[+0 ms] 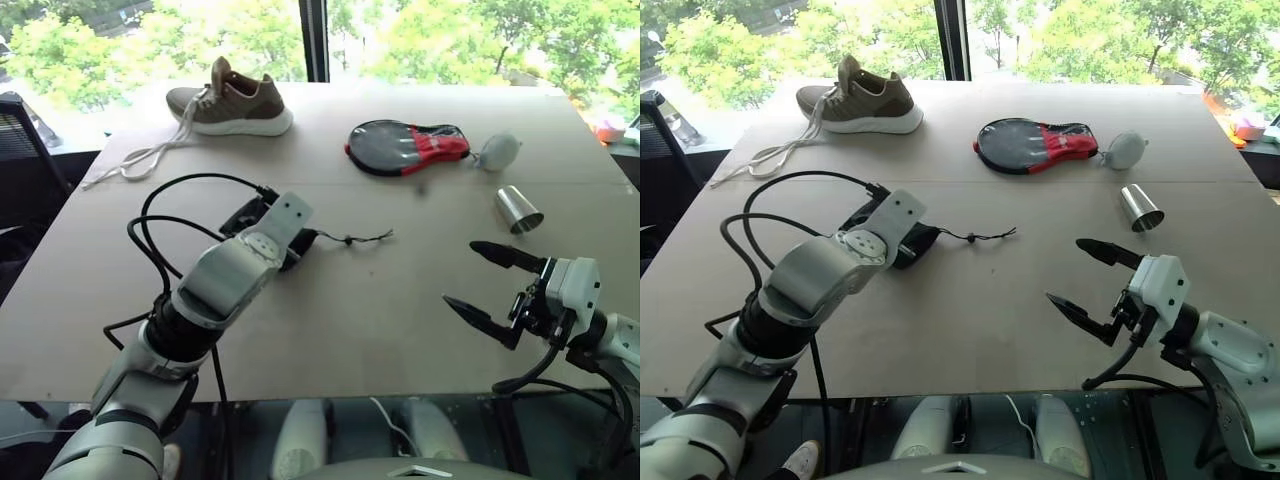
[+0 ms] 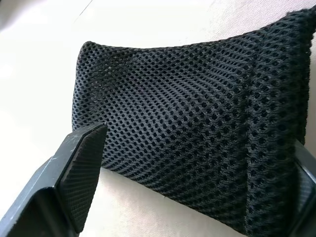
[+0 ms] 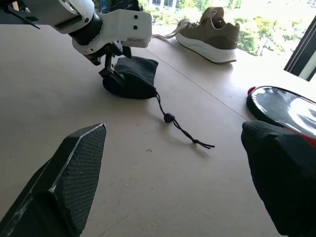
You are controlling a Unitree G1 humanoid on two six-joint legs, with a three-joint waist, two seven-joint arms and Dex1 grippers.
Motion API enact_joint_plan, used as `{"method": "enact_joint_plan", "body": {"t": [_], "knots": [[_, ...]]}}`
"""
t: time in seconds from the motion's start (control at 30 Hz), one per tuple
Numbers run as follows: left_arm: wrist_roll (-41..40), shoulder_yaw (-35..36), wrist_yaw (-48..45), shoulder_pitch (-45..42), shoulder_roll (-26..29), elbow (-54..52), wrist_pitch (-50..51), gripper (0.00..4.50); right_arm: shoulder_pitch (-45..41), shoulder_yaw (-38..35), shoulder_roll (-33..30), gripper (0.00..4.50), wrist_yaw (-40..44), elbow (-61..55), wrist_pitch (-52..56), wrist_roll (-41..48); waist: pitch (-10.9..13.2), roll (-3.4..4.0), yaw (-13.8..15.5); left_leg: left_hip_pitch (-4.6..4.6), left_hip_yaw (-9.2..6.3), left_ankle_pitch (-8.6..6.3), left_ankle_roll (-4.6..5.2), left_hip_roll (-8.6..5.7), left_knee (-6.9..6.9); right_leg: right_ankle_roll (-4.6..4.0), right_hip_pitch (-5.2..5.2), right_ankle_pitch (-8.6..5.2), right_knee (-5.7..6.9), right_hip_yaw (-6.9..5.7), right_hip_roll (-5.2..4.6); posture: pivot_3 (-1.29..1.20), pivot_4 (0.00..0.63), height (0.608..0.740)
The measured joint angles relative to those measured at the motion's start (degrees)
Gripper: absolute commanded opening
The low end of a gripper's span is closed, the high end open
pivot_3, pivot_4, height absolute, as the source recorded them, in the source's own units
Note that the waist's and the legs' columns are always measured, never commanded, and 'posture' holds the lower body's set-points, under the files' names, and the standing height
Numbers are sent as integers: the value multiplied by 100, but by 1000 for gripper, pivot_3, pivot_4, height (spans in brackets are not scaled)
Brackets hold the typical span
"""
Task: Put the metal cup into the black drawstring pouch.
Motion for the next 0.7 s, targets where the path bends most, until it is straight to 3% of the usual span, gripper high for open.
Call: {"method": "enact_joint_plan", "body": {"t": [0.23, 0.5, 0.57, 0.7], "knots": [[110, -59, -351, 5, 62, -39, -11, 41, -10, 7, 4, 4500, 1, 22, -1, -35, 0, 0, -1, 0, 0, 0, 0, 0, 0, 0, 0, 0, 0, 0, 0, 0, 150, 740], [-80, 1030, -1146, 13, -415, 499, -1, 41, -34, 10, 221, 4500, -483, 297, 82, -359, 0, 0, -3, -2, 0, 0, 1, -1, 4, 1, 0, 0, 1, -3, 0, 0, 150, 740], [-288, 1632, -1367, -71, -804, 978, 0, 41, -362, 6, 213, 4500, -1180, 339, 1086, -406, 1, 0, -9, -2, 2, 1, 0, 1, 11, 1, -1, 1, 7, -2, -1, 0, 150, 740], [-500, 2080, -1499, -197, -1104, 1430, 0, 41, -1128, -25, 253, 4500, -2257, 529, 2831, -188, 1, 0, -19, -1, 0, 1, 0, 1, 11, -1, -3, 1, 16, -1, 0, 0, 150, 740]]}}
